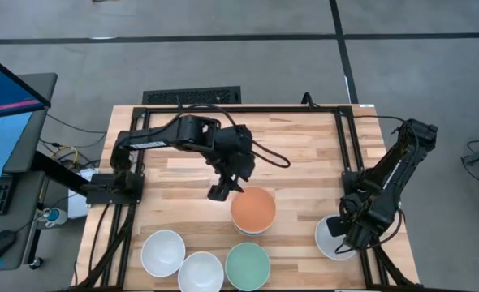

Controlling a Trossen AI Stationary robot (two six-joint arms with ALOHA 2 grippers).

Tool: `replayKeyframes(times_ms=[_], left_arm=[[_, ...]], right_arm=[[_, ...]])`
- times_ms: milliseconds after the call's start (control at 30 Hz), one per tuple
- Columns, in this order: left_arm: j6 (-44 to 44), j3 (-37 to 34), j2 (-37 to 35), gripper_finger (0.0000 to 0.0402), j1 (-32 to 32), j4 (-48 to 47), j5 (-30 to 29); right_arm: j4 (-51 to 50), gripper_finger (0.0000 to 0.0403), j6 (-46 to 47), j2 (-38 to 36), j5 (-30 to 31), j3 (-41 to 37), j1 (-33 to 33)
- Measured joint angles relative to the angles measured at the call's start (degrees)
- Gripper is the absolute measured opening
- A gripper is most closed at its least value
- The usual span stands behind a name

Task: Nest bowls inside each other
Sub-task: Stack the white bowl on the orange bowl

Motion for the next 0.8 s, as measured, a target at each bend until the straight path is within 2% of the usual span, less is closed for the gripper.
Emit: replayKeyframes(times_ms=[100,200,333,433,500,633,700,800], left_arm=[[0.8,0.0,-1.4,0.0160,0.0,-2.1,-2.7],[2.4,0.0,-3.0,0.0159,0.0,-2.6,-7.9],[2.7,-0.1,-5.1,0.0155,1.3,-3.5,-13.8],[2.7,-2.2,-6.2,0.0131,3.3,-4.6,-15.0],[2.6,-4.5,-7.0,0.0100,4.8,-5.8,-15.8],[1.9,-14.5,-10.7,0.0020,8.0,-4.7,-14.8],[1.2,-23.3,-15.4,0.0008,9.2,3.1,-12.9],[-2.7,-39.6,-26.0,0.0012,10.8,17.0,-11.3]], right_arm=[[3.4,0.0235,0.3,-0.9,-0.1,-2.6,1.1],[9.0,0.0229,0.3,-1.5,0.0,-5.2,1.9],[11.8,0.0202,0.3,-1.5,0.0,-6.6,2.2],[11.2,0.0168,0.1,-1.6,0.0,-6.6,2.1],[11.0,0.0141,0.1,-1.6,0.0,-6.6,2.1],[11.2,0.0086,0.0,-1.6,-0.4,-6.5,1.8],[11.3,0.0062,-0.2,-1.6,-0.5,-6.1,1.3],[11.0,0.0028,-0.7,-1.7,0.5,-5.0,0.1]])
